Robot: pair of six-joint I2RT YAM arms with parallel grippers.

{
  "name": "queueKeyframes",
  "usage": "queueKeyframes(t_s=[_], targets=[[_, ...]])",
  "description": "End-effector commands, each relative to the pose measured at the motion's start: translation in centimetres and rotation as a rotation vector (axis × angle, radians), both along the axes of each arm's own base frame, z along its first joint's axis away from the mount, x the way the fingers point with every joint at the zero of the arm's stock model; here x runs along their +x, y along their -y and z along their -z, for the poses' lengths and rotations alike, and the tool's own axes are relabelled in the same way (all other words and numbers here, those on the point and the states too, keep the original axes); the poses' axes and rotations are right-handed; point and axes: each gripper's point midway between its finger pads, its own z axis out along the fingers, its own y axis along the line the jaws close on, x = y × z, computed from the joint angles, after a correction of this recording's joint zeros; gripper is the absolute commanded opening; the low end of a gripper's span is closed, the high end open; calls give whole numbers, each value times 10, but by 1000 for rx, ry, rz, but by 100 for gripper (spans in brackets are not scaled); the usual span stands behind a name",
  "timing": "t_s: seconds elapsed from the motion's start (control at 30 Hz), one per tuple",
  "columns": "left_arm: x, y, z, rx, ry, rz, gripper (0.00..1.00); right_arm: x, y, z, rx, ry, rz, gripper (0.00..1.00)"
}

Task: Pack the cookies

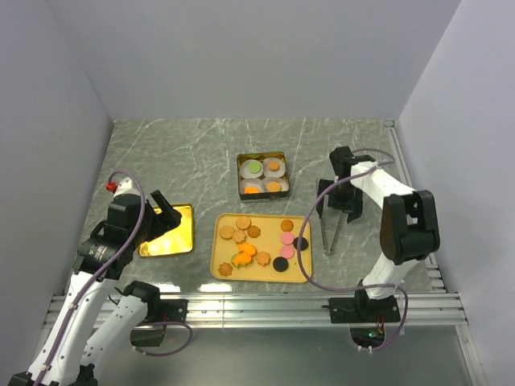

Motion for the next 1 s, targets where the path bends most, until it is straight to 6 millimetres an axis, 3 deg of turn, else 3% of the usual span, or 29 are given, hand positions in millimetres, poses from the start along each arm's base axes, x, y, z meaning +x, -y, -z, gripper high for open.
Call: queueKeyframes(t_s=[0.0, 0.1, 0.2, 0.23, 0.33, 0.43, 0.53, 0.57, 0.67, 0.83, 0.97], targets=[[5, 0, -5, 0, 18, -8, 85, 23, 5, -64, -20, 171, 47, 98], [6, 2, -1, 3, 2, 2, 85, 28, -1, -106, 11, 271, 59, 99], [9, 4, 5, 13, -33, 16, 85, 26, -21, -150, 93, 394, 20, 100], [11, 5, 11, 23, -61, 18, 85, 21, -30, -169, 149, 450, -3, 100], [15, 7, 20, 36, -106, 26, 84, 2, -57, -199, 232, 542, -65, 100], [23, 11, 25, 34, -124, 35, 84, -28, -87, -211, 300, 571, -131, 100], [34, 17, 35, 37, -161, 45, 81, -56, -106, -202, 374, 569, -156, 100], [40, 19, 37, 37, -162, 48, 81, -63, -109, -187, 389, 547, -137, 100], [48, 23, 61, 59, -252, 62, 79, -82, -111, -168, 419, 522, -132, 100], [54, 23, 103, 123, -409, 60, 76, -90, -98, -169, 383, 555, -143, 100], [61, 20, 119, 176, -456, 53, 76, -90, -89, -171, 330, 557, -181, 100]])
